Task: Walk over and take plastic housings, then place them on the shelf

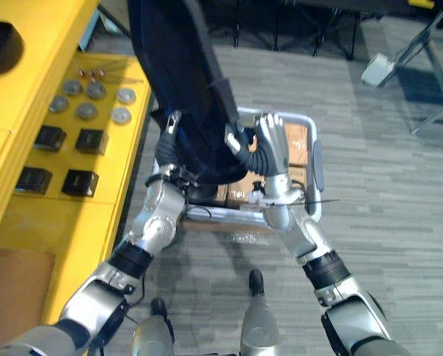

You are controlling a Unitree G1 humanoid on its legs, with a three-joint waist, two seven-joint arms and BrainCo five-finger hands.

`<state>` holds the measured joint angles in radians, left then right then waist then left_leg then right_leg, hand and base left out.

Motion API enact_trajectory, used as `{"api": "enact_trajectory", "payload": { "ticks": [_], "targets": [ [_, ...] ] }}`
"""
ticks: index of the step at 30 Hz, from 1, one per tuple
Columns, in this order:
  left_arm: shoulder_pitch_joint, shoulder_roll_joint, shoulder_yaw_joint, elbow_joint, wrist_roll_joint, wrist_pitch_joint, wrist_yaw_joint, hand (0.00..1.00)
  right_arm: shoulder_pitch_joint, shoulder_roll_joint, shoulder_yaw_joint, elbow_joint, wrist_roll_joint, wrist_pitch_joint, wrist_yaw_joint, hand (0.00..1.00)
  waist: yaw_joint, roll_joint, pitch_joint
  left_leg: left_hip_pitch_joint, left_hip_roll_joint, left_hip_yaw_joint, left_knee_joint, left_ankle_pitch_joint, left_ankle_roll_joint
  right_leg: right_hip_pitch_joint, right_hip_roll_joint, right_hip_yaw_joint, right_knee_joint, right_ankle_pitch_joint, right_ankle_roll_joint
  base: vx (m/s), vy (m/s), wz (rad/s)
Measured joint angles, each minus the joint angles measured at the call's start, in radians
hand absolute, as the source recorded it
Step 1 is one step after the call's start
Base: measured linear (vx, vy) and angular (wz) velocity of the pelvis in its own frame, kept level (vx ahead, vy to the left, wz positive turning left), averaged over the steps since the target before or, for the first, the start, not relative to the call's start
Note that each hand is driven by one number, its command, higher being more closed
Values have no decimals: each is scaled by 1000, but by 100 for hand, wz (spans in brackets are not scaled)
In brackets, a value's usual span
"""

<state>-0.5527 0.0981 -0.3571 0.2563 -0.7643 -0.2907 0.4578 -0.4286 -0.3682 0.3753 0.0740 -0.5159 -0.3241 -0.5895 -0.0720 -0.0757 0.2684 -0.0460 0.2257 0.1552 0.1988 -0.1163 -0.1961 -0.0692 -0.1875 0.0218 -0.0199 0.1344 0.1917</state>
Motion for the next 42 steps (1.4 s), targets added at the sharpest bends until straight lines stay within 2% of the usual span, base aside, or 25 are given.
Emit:
{"api": "enact_trajectory", "payload": {
  "ticks": [2,6,10,11,13,14,16,19,23,24,25,28,31,34,36,37,39,42],
  "targets": [
    [42,-12,11,-43,108,16,48,100,68,27,-1,-23,42,28,-1,0,5,2,-32,20,-1,-2,-17,2,-3,22,-1,-7,-10,-5,0,-19,19,4],
    [127,-57,27,-119,302,69,122,100,147,39,-9,-45,112,47,1,0,6,15,-75,36,-1,-6,-31,5,-8,37,-2,-19,-13,-10,-2,-1,13,5],
    [204,-94,27,-179,592,139,200,100,237,73,-83,-120,231,57,28,0,8,37,-102,52,-2,-3,-55,17,-12,39,-1,-21,-12,-11,-2,0,0,0],
    [214,-97,25,-186,623,143,202,100,248,73,-90,-131,238,59,31,0,7,39,-104,56,-2,-2,-57,18,-12,41,-1,-20,-12,-11,-2,0,0,0],
    [259,-110,20,-216,765,160,215,100,312,86,-118,-184,309,58,57,0,6,44,-107,82,-2,1,-74,22,-14,58,0,-20,-12,-14,-1,0,0,0],
    [272,-109,20,-226,792,160,221,100,329,94,-123,-194,327,58,60,0,4,45,-111,82,-2,2,-77,22,-14,58,0,-20,-12,-16,-1,-28,7,-3],
    [328,-101,48,-268,866,161,261,100,418,136,-207,-241,416,52,65,0,4,51,-126,83,-3,5,-91,23,-16,52,0,-19,-12,-22,1,0,0,0],
    [421,-70,116,-294,901,161,315,100,508,148,-314,-254,525,46,81,0,2,61,-138,99,-3,19,-102,27,-16,50,1,-9,-12,-22,1,29,10,-10],
    [512,-66,179,-353,901,159,336,100,627,213,-348,-268,631,44,148,0,1,62,-141,98,-3,23,-106,27,-17,44,2,-5,-15,-22,1,6,5,-3],
    [531,-66,185,-372,901,149,334,100,651,238,-344,-268,652,44,165,0,2,62,-141,97,-3,25,-107,27,-17,39,2,-1,-14,-22,1,6,8,-9],
    [561,-66,187,-402,901,121,325,100,682,276,-344,-265,663,45,184,0,3,62,-142,97,-5,35,-111,27,-17,34,1,5,-15,-22,1,7,10,-9],
    [609,-66,187,-455,891,72,294,100,723,298,-347,-258,699,57,210,0,3,61,-146,100,-6,41,-118,27,-16,35,1,7,-19,-22,1,8,8,-4],
    [639,-68,186,-476,888,50,268,100,729,298,-349,-229,722,65,244,0,4,62,-147,98,-6,39,-118,27,-16,37,0,5,-20,-22,1,0,0,0],
    [674,-68,189,-486,879,47,251,100,728,298,-344,-193,738,69,272,0,6,67,-150,95,-8,12,-114,26,-16,49,-4,-17,-20,-25,4,6,0,20],
    [702,-69,195,-501,879,47,237,100,720,299,-332,-164,738,76,289,0,15,69,-152,82,-8,-16,-106,26,-15,72,-6,-48,-21,-33,5,-8,-1,42],
    [732,-69,217,-541,879,46,236,100,691,296,-313,-139,738,85,301,0,34,70,-153,70,-8,-39,-101,25,-14,75,-8,-68,-21,-36,3,-25,-3,34],
    [758,-69,255,-585,880,44,236,100,651,296,-285,-104,738,86,309,0,44,71,-153,54,-12,-69,-99,30,-10,83,-12,-101,-24,-37,3,-25,-6,52],
    [802,-83,345,-653,881,38,239,100,582,293,-226,-48,738,87,330,0,94,78,-160,27,-30,-139,-106,49,-9,109,-24,-164,-32,-41,5,-18,2,65]
  ]
}}
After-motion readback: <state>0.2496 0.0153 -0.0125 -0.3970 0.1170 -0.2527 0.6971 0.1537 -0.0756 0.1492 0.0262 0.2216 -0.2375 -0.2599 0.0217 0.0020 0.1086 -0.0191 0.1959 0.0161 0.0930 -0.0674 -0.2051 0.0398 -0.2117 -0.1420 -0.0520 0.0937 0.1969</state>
